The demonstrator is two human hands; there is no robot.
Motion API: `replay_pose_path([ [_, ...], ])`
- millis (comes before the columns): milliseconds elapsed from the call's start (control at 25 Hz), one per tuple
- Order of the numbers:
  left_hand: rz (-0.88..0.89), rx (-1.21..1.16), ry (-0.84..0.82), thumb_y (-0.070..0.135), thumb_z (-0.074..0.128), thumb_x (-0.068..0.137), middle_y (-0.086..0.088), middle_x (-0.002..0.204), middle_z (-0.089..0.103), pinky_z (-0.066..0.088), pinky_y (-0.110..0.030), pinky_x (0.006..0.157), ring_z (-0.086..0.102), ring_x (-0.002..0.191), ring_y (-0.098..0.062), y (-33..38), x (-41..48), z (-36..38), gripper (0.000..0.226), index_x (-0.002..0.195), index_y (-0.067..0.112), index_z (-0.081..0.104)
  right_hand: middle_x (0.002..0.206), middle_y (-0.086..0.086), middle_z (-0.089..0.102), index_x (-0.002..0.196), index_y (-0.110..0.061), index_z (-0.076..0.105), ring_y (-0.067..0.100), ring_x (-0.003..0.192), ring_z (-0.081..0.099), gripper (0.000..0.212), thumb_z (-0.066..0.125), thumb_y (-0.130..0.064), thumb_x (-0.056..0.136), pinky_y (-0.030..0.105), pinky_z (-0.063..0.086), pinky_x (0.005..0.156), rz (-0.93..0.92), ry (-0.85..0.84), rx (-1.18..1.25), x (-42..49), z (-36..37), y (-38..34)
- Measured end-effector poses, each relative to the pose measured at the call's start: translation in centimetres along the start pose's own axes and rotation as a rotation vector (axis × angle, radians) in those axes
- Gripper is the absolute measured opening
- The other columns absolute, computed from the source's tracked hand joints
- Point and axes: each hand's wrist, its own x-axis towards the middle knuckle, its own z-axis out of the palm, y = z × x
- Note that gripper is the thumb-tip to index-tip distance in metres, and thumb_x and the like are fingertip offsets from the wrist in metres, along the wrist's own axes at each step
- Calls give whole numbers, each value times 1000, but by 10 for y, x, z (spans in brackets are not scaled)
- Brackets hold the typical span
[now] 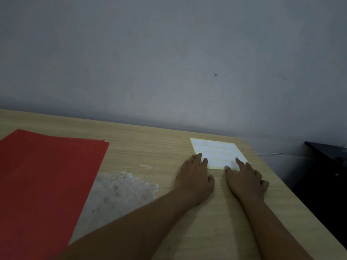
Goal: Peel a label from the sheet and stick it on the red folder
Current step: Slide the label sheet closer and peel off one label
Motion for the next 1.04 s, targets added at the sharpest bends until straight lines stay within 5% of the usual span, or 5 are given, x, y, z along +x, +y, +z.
replay_pose_path([
  [160,-4,73,-20,41,35,98,-10,160,30,12,-40,123,20,149,-25,1,-5,-3,59,148,9,38,158,-1,34,142,-39,45,24,145,25,60,36,-65,89,50,17,113,-22,16,-2,-6,0,1],
  [440,-65,13,77,37,47,98,-8,135,61,38,-35,107,54,123,-24,-15,-34,-34,45,127,7,63,121,1,54,97,-30,56,26,122,49,39,53,-66,83,47,32,102,-54,83,177,-40,-4,-8],
  [680,-204,-133,150,49,66,82,2,85,76,54,-35,80,68,85,-12,-54,-76,-65,36,78,15,77,115,-2,61,100,-30,54,24,117,54,35,58,-60,83,42,40,96,-140,131,176,-94,-5,-29],
  [840,-188,-98,149,53,63,84,3,122,68,45,-35,102,61,114,-16,-74,-107,-82,47,114,18,72,152,0,41,138,-40,47,26,143,33,55,45,-64,89,45,29,115,-158,2,112,-132,-1,-49],
  [1040,-199,49,74,52,40,98,-4,153,43,12,-36,123,36,142,-18,-79,-143,-99,63,145,11,45,161,1,27,145,-42,41,28,150,18,57,38,-64,92,43,18,119,-173,-30,95,-180,-3,-76],
])
